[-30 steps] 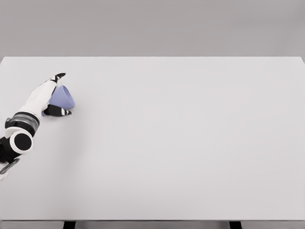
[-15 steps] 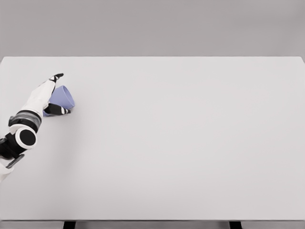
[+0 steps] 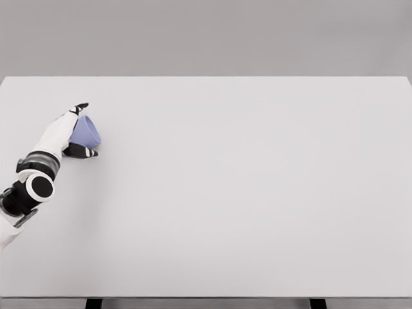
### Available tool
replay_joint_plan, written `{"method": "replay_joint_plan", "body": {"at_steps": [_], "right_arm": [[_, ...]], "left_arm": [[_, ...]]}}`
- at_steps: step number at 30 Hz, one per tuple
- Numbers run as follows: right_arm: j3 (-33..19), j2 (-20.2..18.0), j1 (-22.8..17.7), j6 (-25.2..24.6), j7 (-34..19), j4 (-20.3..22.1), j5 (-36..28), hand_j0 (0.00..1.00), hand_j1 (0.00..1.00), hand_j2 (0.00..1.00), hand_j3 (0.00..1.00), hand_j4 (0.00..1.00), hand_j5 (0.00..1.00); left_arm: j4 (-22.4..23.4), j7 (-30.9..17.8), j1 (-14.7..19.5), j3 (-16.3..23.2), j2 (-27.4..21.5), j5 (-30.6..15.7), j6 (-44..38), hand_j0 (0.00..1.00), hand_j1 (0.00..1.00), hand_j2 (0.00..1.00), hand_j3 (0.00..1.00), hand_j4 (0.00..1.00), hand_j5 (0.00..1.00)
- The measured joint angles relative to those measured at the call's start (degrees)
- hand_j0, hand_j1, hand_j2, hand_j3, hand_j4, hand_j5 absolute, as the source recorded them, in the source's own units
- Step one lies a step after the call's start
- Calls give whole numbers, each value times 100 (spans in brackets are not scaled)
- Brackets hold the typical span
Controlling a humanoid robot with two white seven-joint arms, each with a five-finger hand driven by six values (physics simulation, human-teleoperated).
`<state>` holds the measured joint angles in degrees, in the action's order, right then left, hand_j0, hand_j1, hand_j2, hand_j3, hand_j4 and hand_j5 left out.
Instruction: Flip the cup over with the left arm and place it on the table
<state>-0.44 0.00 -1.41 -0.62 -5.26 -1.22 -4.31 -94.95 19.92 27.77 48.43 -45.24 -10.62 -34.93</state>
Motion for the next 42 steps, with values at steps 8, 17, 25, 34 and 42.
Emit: {"method": "replay_joint_plan", "body": {"at_steps": [8,17,25,34,42], "right_arm": [[0,0,0,0,0,0,0,100,100,100,100,100,100],[0,0,9,0,0,0,0,100,100,100,100,100,100],[0,0,9,0,0,0,0,100,100,100,100,100,100],[0,0,9,0,0,0,0,100,100,100,100,100,100],[0,0,9,0,0,0,0,100,100,100,100,100,100]], "left_arm": [[54,8,-9,-1,30,111,-22,89,89,89,89,89,89],[-40,11,-18,18,31,86,-26,76,76,76,76,76,76],[-101,16,0,-52,23,-49,-1,77,77,77,77,77,77],[-297,14,-79,-568,88,-154,245,79,79,79,79,79,79],[-295,9,-229,-907,256,-350,1169,80,80,80,80,80,80]]}}
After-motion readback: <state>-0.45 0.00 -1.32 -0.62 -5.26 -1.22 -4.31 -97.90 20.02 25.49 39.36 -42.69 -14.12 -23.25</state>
